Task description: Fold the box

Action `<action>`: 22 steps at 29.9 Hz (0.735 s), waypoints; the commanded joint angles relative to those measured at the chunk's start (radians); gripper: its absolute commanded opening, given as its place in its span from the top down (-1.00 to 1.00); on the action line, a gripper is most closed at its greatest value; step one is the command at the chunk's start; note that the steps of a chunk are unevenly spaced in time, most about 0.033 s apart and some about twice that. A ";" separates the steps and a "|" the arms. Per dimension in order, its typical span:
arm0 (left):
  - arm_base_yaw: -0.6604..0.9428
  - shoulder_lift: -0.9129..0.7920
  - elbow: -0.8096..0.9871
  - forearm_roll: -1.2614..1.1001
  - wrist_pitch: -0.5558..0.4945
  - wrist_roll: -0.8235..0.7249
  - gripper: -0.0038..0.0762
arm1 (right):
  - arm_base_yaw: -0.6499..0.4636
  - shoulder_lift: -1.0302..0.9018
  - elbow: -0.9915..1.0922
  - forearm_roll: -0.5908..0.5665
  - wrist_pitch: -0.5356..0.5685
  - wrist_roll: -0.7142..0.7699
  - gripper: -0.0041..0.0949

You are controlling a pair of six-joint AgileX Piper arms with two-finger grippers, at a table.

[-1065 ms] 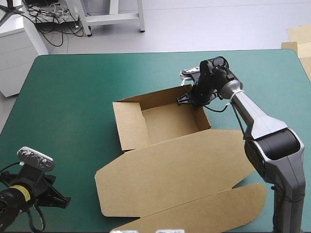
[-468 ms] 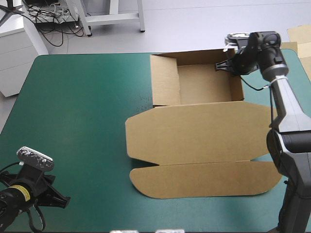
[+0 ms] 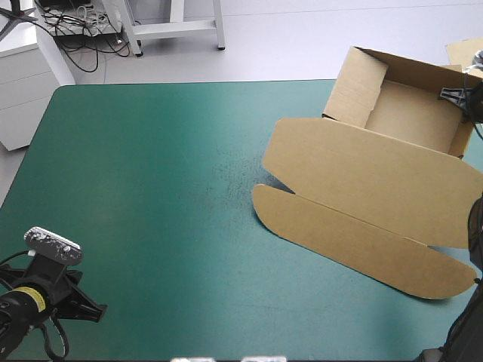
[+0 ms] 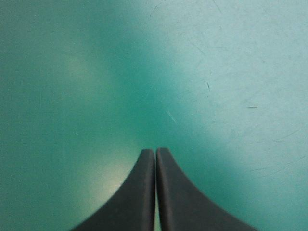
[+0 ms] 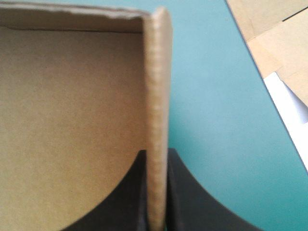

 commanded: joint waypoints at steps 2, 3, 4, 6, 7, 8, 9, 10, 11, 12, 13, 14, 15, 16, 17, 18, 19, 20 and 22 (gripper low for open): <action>-0.005 0.005 -0.024 0.029 -0.041 -0.010 0.93 | -0.050 -0.075 -0.033 0.016 0.009 0.003 0.96; -0.005 0.005 -0.024 0.031 -0.041 -0.010 0.93 | -0.053 -0.074 -0.033 0.016 0.009 -0.006 0.96; -0.005 0.005 -0.024 0.031 -0.041 -0.010 0.93 | -0.055 -0.071 -0.033 0.010 0.009 -0.027 0.95; -0.005 0.005 -0.024 0.031 -0.041 -0.010 0.93 | -0.055 -0.067 -0.033 -0.006 0.009 -0.076 0.89; -0.005 0.005 -0.024 0.031 -0.041 -0.010 0.93 | -0.055 -0.067 -0.033 -0.010 0.009 -0.078 0.84; -0.005 0.005 -0.024 0.031 -0.041 -0.010 0.93 | -0.055 -0.067 -0.033 -0.015 0.009 -0.078 0.78; -0.005 0.005 -0.024 0.031 -0.041 -0.010 0.93 | -0.057 -0.067 -0.033 -0.019 0.009 -0.078 0.64; -0.005 0.005 -0.024 0.031 -0.041 -0.010 0.93 | -0.059 -0.067 -0.033 -0.019 0.009 -0.083 0.52; -0.005 0.005 -0.024 0.031 -0.041 -0.010 0.93 | -0.061 -0.067 -0.033 -0.019 0.009 -0.086 0.34; -0.005 0.005 -0.024 0.031 -0.041 -0.010 0.93 | -0.063 -0.067 -0.033 -0.019 0.009 -0.084 0.14; -0.005 0.005 -0.024 0.031 -0.041 -0.010 0.93 | -0.063 -0.069 -0.033 -0.019 0.009 -0.084 -0.08; -0.005 0.005 -0.024 0.031 -0.039 -0.012 0.93 | -0.063 -0.071 -0.033 -0.019 0.009 -0.082 -0.29; -0.005 0.005 -0.024 0.031 -0.039 -0.015 0.93 | -0.063 -0.072 -0.033 -0.019 0.009 -0.080 -0.47; -0.005 0.005 -0.024 0.031 -0.039 -0.018 0.93 | -0.063 -0.077 -0.033 -0.019 0.009 -0.080 -0.58; -0.005 0.005 -0.024 0.031 -0.039 -0.018 0.93 | -0.063 -0.081 -0.033 -0.017 0.009 -0.080 -0.66; -0.005 0.005 -0.024 0.031 -0.039 -0.018 0.93 | -0.063 -0.089 -0.033 -0.017 0.009 -0.080 -0.69; -0.005 0.005 -0.024 0.031 -0.039 -0.018 0.93 | -0.063 -0.092 -0.033 -0.017 0.009 -0.080 -0.68; -0.005 0.005 -0.024 0.031 -0.038 -0.018 0.93 | -0.063 -0.103 -0.035 -0.020 0.009 -0.080 -0.67; -0.005 0.005 -0.024 0.029 -0.038 -0.018 0.93 | -0.063 -0.121 -0.035 -0.020 0.009 -0.080 -0.63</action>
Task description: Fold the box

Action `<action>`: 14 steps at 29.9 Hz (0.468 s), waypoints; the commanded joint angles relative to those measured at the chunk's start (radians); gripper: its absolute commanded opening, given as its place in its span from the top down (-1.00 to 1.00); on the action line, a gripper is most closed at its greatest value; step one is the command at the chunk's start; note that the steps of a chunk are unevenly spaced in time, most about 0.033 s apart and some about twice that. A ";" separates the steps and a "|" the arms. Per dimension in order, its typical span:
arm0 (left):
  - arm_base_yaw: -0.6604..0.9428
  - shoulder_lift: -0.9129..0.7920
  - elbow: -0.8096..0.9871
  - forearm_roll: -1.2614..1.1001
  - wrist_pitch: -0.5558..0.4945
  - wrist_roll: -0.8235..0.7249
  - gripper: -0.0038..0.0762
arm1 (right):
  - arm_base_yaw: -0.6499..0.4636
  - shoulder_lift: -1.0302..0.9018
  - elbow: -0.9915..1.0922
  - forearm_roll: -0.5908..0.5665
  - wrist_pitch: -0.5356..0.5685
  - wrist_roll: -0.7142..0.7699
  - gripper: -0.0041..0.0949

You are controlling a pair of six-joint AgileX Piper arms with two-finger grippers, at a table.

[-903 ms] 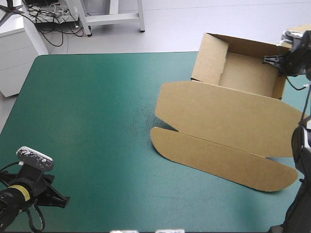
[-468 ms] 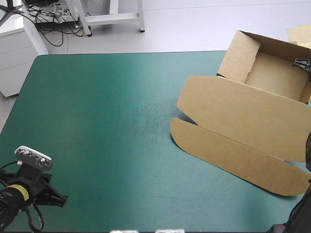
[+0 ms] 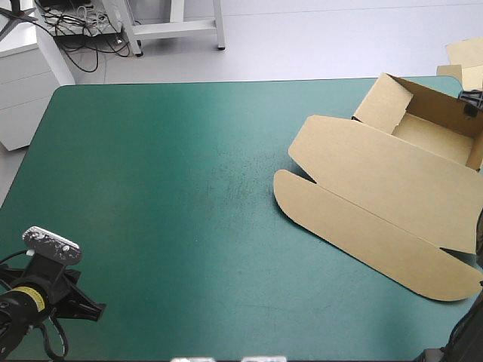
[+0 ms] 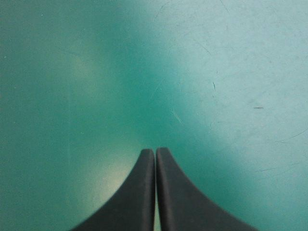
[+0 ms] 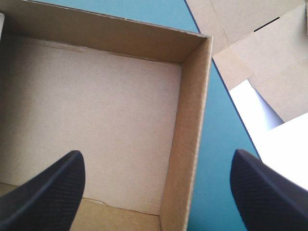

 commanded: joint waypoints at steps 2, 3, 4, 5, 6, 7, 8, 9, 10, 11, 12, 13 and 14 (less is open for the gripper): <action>-0.005 0.005 -0.024 0.015 -0.038 -0.012 0.93 | -0.008 -0.119 -0.035 0.006 0.008 -0.008 -0.56; -0.005 0.005 -0.024 0.015 -0.038 -0.012 0.93 | -0.008 -0.129 -0.035 0.013 0.008 -0.004 -0.49; -0.005 0.005 -0.024 0.015 -0.038 -0.012 0.93 | -0.006 -0.139 -0.035 0.018 0.008 0.009 -0.39; -0.005 0.005 -0.024 0.013 -0.038 -0.012 0.93 | -0.004 -0.148 -0.035 0.032 0.008 0.022 -0.26; -0.005 0.005 -0.024 0.011 -0.039 -0.012 0.93 | -0.004 -0.158 -0.035 0.062 0.008 0.032 -0.08; -0.005 0.005 -0.024 0.011 -0.042 -0.012 0.93 | -0.004 -0.164 -0.035 0.100 0.008 0.032 0.08; -0.005 0.005 -0.024 0.011 -0.043 -0.012 0.93 | -0.004 -0.170 -0.035 0.146 0.008 0.029 0.28; -0.005 0.005 -0.024 0.011 -0.049 -0.012 0.93 | -0.004 -0.178 -0.035 0.193 0.008 0.029 0.49; -0.005 0.005 -0.024 0.011 -0.054 -0.012 0.93 | -0.004 -0.185 -0.035 0.233 0.008 0.029 0.66; -0.005 0.005 -0.024 0.011 -0.062 -0.012 0.93 | -0.004 -0.192 -0.033 0.286 0.008 0.022 0.85; -0.005 0.005 -0.024 0.011 -0.067 -0.012 0.93 | -0.004 -0.197 -0.033 0.333 0.008 0.022 0.95; -0.005 0.005 -0.024 0.011 -0.070 -0.012 0.93 | -0.002 -0.205 -0.033 0.362 0.008 0.022 0.93; -0.005 0.005 -0.024 0.011 -0.071 -0.012 0.93 | 0.008 -0.212 -0.033 0.375 0.008 0.022 0.94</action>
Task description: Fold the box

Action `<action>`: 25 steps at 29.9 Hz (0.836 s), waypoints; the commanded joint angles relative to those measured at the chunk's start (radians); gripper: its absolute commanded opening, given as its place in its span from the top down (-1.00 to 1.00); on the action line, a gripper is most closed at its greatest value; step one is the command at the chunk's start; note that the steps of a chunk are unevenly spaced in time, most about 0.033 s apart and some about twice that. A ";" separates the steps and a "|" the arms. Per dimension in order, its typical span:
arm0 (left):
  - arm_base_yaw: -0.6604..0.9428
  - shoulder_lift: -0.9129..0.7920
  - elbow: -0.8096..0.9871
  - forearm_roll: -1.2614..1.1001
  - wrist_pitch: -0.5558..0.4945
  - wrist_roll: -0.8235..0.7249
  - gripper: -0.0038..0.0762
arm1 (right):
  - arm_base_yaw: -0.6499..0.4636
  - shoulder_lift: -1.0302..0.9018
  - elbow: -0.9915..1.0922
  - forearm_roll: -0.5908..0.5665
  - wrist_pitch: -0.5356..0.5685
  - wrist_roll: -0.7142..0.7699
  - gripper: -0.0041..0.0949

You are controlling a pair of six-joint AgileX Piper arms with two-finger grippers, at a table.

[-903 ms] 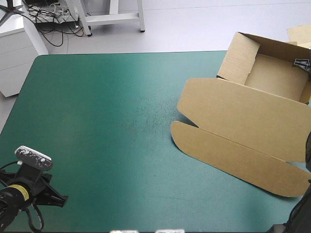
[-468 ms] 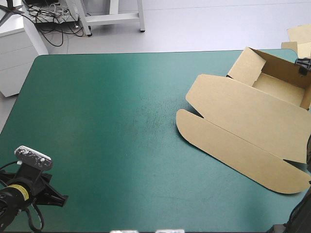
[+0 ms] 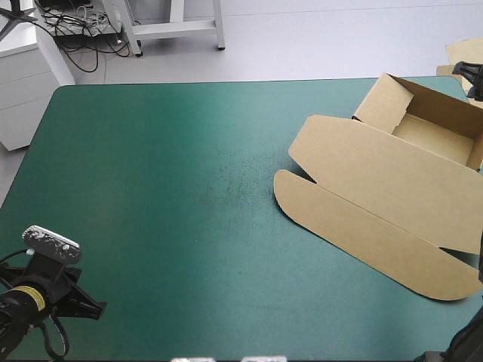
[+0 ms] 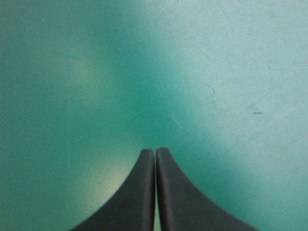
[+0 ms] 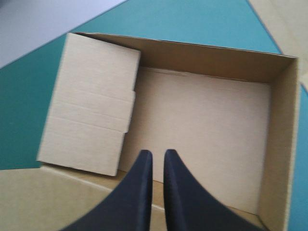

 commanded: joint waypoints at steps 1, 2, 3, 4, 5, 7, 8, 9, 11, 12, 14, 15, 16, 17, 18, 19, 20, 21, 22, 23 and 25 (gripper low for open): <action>-0.005 0.005 -0.024 0.012 -0.054 -0.010 0.93 | 0.021 -0.089 -0.032 0.089 0.008 -0.016 0.95; -0.005 0.005 -0.024 0.012 -0.056 -0.010 0.93 | 0.040 -0.099 -0.032 0.077 0.008 -0.035 0.95; -0.005 0.005 -0.024 0.009 -0.059 -0.010 0.93 | 0.064 -0.113 -0.030 0.057 0.008 -0.064 0.95; -0.005 0.005 -0.024 0.009 -0.060 -0.010 0.93 | 0.091 -0.127 -0.026 0.032 0.008 -0.088 0.95; -0.005 0.005 -0.024 0.009 -0.066 -0.010 0.93 | 0.114 -0.142 -0.016 0.012 0.008 -0.102 0.95; -0.005 0.005 -0.024 0.009 -0.081 -0.010 0.93 | 0.173 -0.185 0.026 -0.003 0.008 -0.120 0.95; -0.005 0.005 -0.024 0.007 -0.094 -0.010 0.93 | 0.196 -0.202 0.053 -0.003 0.008 -0.125 0.95; -0.005 0.005 -0.024 -0.001 -0.109 -0.010 0.93 | 0.227 -0.225 0.087 -0.003 0.008 -0.132 0.95; -0.005 0.005 -0.024 -0.015 -0.135 -0.010 0.93 | 0.284 -0.276 0.161 -0.005 0.008 -0.156 0.95; -0.005 0.005 -0.024 -0.022 -0.147 -0.010 0.93 | 0.315 -0.300 0.206 -0.007 0.008 -0.171 0.95; -0.005 0.005 -0.024 -0.038 -0.164 -0.010 0.93 | 0.373 -0.348 0.305 -0.010 0.008 -0.197 0.95; -0.005 0.005 -0.024 -0.043 -0.166 -0.010 0.93 | 0.398 -0.368 0.347 -0.015 0.006 -0.211 0.95; -0.005 0.005 -0.023 -0.043 -0.168 -0.010 0.93 | 0.420 -0.392 0.401 -0.017 -0.002 -0.232 0.95; -0.005 0.005 -0.022 -0.043 -0.176 -0.010 0.93 | 0.439 -0.417 0.456 -0.019 -0.020 -0.238 0.95; -0.005 0.005 -0.020 -0.043 -0.181 -0.010 0.93 | 0.452 -0.437 0.512 -0.021 -0.041 -0.243 0.95; -0.005 0.005 -0.015 -0.043 -0.190 -0.010 0.93 | 0.465 -0.463 0.569 -0.024 -0.070 -0.243 0.95; -0.005 0.005 -0.009 -0.043 -0.198 -0.010 0.93 | 0.476 -0.491 0.626 -0.024 -0.102 -0.241 0.95; -0.005 0.005 0.001 -0.043 -0.208 -0.010 0.93 | 0.485 -0.519 0.672 -0.024 -0.124 -0.241 0.95; -0.005 0.005 0.010 -0.043 -0.214 -0.010 0.93 | 0.494 -0.548 0.728 -0.024 -0.152 -0.244 0.95; -0.005 0.005 0.027 -0.044 -0.224 -0.010 0.93 | 0.501 -0.577 0.784 -0.025 -0.175 -0.244 0.95; -0.005 0.005 0.055 -0.044 -0.233 -0.010 0.93 | 0.515 -0.631 0.884 -0.026 -0.214 -0.246 0.95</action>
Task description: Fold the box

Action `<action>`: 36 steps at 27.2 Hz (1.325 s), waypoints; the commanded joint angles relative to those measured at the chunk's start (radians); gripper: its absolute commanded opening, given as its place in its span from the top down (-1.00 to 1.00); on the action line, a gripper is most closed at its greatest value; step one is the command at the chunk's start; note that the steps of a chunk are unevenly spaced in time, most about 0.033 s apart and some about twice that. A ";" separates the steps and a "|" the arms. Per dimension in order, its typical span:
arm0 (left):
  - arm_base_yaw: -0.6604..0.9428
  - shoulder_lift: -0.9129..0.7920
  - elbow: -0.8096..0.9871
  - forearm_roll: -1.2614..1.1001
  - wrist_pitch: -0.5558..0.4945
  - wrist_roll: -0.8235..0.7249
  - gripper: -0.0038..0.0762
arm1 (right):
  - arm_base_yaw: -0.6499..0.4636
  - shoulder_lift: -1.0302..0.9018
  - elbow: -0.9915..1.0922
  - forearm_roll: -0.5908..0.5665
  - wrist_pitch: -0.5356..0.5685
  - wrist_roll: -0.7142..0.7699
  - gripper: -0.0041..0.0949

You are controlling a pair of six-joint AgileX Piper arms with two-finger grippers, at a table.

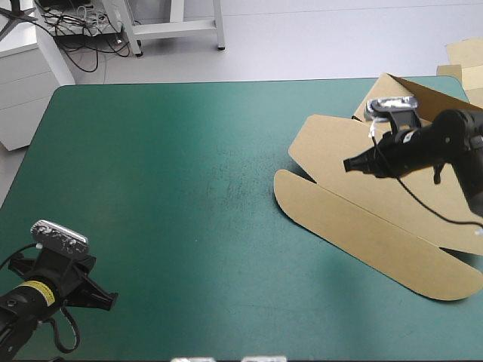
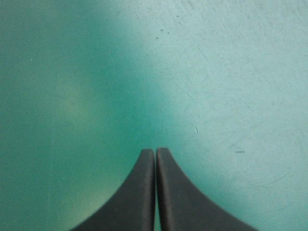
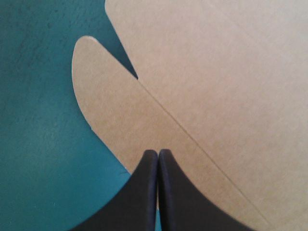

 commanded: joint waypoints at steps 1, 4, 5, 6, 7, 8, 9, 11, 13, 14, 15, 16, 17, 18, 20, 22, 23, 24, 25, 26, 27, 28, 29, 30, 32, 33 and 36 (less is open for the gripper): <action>-0.005 0.005 0.020 0.001 -0.074 -0.010 0.93 | 0.021 -0.134 0.149 0.007 -0.113 -0.020 0.95; -0.005 0.005 0.061 0.001 -0.078 -0.010 0.93 | 0.026 -0.222 0.292 0.030 -0.144 -0.059 0.95; -0.005 0.005 0.075 0.001 -0.081 -0.012 0.93 | 0.026 -0.247 0.339 0.031 -0.148 -0.064 0.95; -0.005 0.005 0.090 0.001 -0.083 -0.017 0.93 | 0.026 -0.286 0.385 0.031 -0.158 -0.072 0.95; -0.005 0.005 0.102 0.001 -0.083 -0.017 0.93 | 0.026 -0.313 0.430 0.031 -0.164 -0.077 0.95; -0.005 0.005 0.115 0.001 -0.086 -0.017 0.93 | 0.026 -0.347 0.465 0.031 -0.168 -0.078 0.95; -0.005 0.005 0.125 0.001 -0.088 -0.017 0.93 | 0.026 -0.382 0.516 0.031 -0.178 -0.079 0.95; -0.005 0.005 0.139 0.001 -0.095 -0.017 0.93 | 0.026 -0.445 0.577 0.031 -0.185 -0.079 0.95; -0.005 0.005 0.147 -0.001 -0.112 -0.017 0.93 | 0.026 -0.515 0.646 0.032 -0.187 -0.079 0.95; -0.005 0.005 0.152 -0.007 -0.123 -0.017 0.93 | 0.026 -0.541 0.677 0.034 -0.190 -0.079 0.95; -0.005 0.005 0.156 -0.012 -0.135 -0.017 0.93 | 0.026 -0.582 0.709 0.036 -0.199 -0.079 0.95; -0.005 0.005 0.161 -0.020 -0.143 -0.017 0.93 | 0.026 -0.609 0.739 0.036 -0.208 -0.079 0.95; -0.005 0.005 0.163 -0.029 -0.151 -0.015 0.93 | 0.026 -0.642 0.769 0.038 -0.222 -0.079 0.95; -0.005 0.005 0.170 -0.037 -0.159 -0.010 0.93 | 0.026 -0.675 0.797 0.038 -0.237 -0.079 0.95; -0.005 0.005 0.184 -0.045 -0.164 0.002 0.93 | 0.026 -0.735 0.842 0.038 -0.265 -0.079 0.95; -0.005 0.005 0.187 -0.045 -0.170 0.002 0.93 | 0.026 -0.784 0.879 0.040 -0.281 -0.079 0.95; -0.005 0.005 0.187 -0.045 -0.170 0.002 0.93 | 0.026 -0.808 0.896 0.042 -0.281 -0.079 0.95; -0.005 0.005 0.187 -0.045 -0.170 0.002 0.93 | 0.026 -0.829 0.902 0.051 -0.302 -0.079 0.95; -0.005 0.005 0.187 -0.045 -0.170 0.002 0.93 | 0.026 -0.846 0.906 0.058 -0.308 -0.079 0.95; -0.005 0.005 0.187 -0.045 -0.170 0.002 0.93 | 0.026 -0.863 0.906 0.065 -0.310 -0.079 0.95; -0.005 0.005 0.187 -0.045 -0.170 0.002 0.93 | 0.026 -0.877 0.906 0.068 -0.310 -0.079 0.95; -0.005 0.005 0.187 -0.045 -0.170 0.002 0.93 | 0.026 -0.889 0.906 0.068 -0.310 -0.079 0.95; -0.005 0.005 0.187 -0.045 -0.170 0.002 0.93 | 0.026 -0.898 0.906 0.068 -0.310 -0.079 0.95; -0.005 0.005 0.187 -0.045 -0.170 0.002 0.93 | 0.026 -0.903 0.906 0.068 -0.310 -0.079 0.95; -0.005 0.005 0.187 -0.045 -0.170 0.002 0.93 | 0.026 -0.908 0.906 0.070 -0.310 -0.083 0.95; -0.005 0.005 0.187 -0.045 -0.170 0.002 0.93 | 0.026 -0.908 0.906 0.070 -0.310 -0.083 0.95; -0.005 0.005 0.187 -0.045 -0.170 -0.010 0.93 | 0.026 -0.908 0.906 0.070 -0.310 -0.083 0.95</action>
